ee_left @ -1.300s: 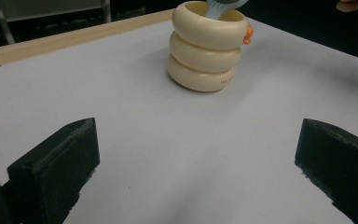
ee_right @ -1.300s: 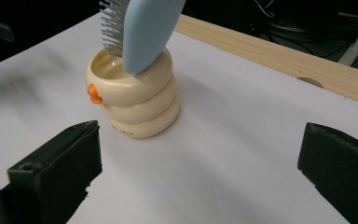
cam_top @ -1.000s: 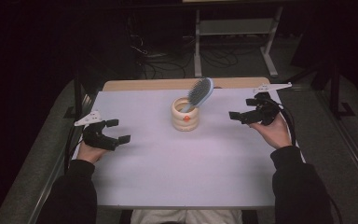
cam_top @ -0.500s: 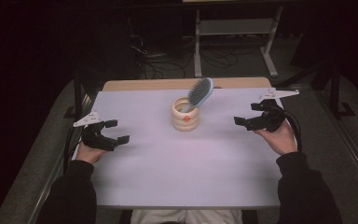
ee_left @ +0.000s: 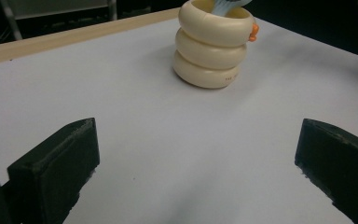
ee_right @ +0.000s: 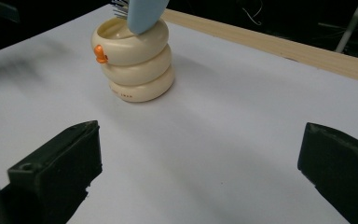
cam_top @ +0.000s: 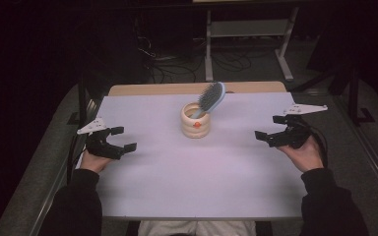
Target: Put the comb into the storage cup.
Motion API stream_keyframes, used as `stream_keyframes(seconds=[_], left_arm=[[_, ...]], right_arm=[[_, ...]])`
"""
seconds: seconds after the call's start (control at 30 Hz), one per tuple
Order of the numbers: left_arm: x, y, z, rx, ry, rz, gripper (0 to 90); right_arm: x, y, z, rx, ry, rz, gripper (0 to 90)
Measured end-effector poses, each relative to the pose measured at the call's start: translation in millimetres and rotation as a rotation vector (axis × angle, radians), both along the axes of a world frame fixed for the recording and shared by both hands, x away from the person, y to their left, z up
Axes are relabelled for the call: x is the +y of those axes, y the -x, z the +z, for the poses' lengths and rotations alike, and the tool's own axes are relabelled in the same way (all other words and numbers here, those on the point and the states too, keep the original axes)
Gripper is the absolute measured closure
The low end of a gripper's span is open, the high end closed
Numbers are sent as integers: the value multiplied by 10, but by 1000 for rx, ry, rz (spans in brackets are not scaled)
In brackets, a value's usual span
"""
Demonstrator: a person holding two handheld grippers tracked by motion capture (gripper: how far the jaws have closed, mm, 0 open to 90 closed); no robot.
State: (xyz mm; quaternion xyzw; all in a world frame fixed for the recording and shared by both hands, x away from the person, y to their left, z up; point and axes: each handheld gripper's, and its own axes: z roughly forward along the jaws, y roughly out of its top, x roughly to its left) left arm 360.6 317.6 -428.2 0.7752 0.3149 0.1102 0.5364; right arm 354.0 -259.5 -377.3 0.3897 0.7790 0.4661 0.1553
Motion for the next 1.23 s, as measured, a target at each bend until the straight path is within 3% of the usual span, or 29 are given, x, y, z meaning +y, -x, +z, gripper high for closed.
stream_keyframes(seconds=[0.37, 0.63, 0.9, 1.13, 1.23], left_arm=[[31, 38, -1, 0, 10, 4, 0], [57, 69, -1, 0, 13, 8, 0], [78, 99, 0, -2, 24, 14, 0], [112, 120, -12, 0, 9, 24, 0], [140, 92, -48, 22, 3, 44, 0]], right_arm=[[-113, 148, -189, 29, 13, -26, 0], [-180, 293, -279, 8, 8, -33, 0], [-278, 387, -397, 23, 18, -51, 0], [-295, 482, -478, 24, 6, -56, 0], [-291, 509, -514, 27, 8, -55, 0]])
